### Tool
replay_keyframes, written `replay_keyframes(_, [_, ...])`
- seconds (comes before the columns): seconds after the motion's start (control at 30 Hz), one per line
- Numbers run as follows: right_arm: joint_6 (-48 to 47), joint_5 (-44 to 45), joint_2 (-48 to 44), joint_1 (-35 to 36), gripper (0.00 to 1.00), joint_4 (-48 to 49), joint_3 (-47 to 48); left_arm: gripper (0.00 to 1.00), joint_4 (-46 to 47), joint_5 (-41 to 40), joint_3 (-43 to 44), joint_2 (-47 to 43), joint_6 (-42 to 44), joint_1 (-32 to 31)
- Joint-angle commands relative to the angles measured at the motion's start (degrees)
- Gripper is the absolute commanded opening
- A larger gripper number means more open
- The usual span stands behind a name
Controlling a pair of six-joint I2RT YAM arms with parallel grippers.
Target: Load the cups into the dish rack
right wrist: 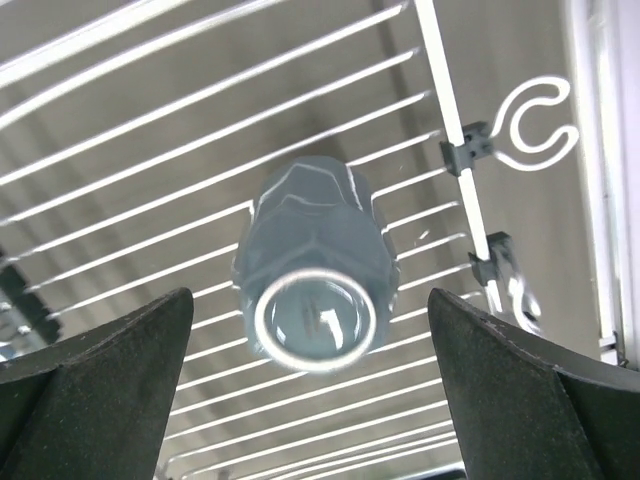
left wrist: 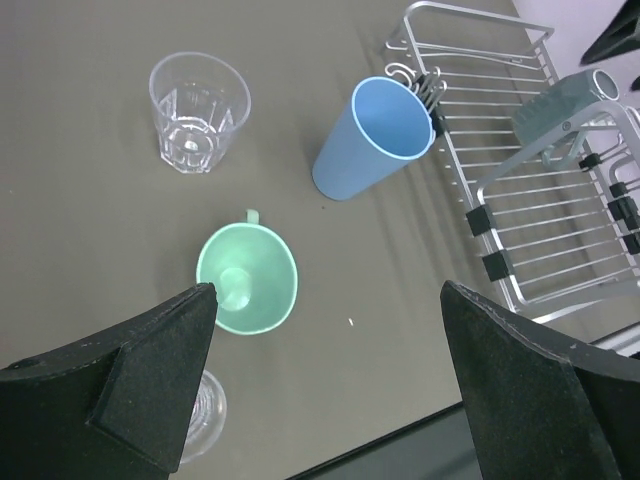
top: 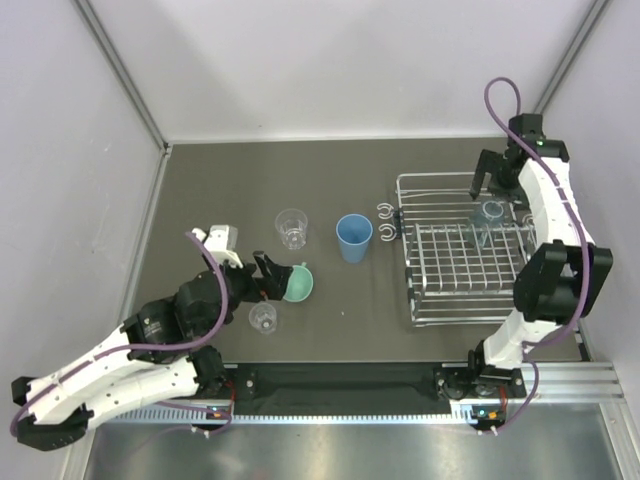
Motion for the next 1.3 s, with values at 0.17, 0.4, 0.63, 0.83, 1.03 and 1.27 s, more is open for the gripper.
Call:
replay_keyframes(0.17, [4.09, 7.3, -7.4, 2.59, 1.0, -8.42, 10.05, 0.98, -4.3, 0.75, 6.15, 7.91, -5.39, -0.03])
replay_keyframes(0.4, [5.25, 1.27, -16.26, 3.38, 1.0, -6.33, 7.35, 0.96, -6.41, 2.95, 11.08, 17.39, -7.25, 0.06])
replay_keyframes(0.63, [4.09, -12.1, -25.68, 7.85, 1.0, -5.0, 3.56, 0.96, -8.69, 1.1, 19.95, 27.15, -8.13, 0.15])
replay_keyframes(0.83, [6.99, -14.59, -30.85, 19.8, 1.0, -4.13, -1.52, 0.97, -13.87, -1.36, 32.42, 38.31, -7.42, 0.93])
replay_keyframes(1.03, [14.54, -12.39, -37.36, 35.42, 1.0, 0.7, -8.55, 0.95, -23.71, -2.59, 38.6, 47.11, -10.31, 4.19])
replay_keyframes(1.27, [22.01, -0.37, -39.3, 51.97, 1.0, 1.24, -10.68, 0.79, -23.73, 0.4, 29.2, 48.35, -16.47, 5.16])
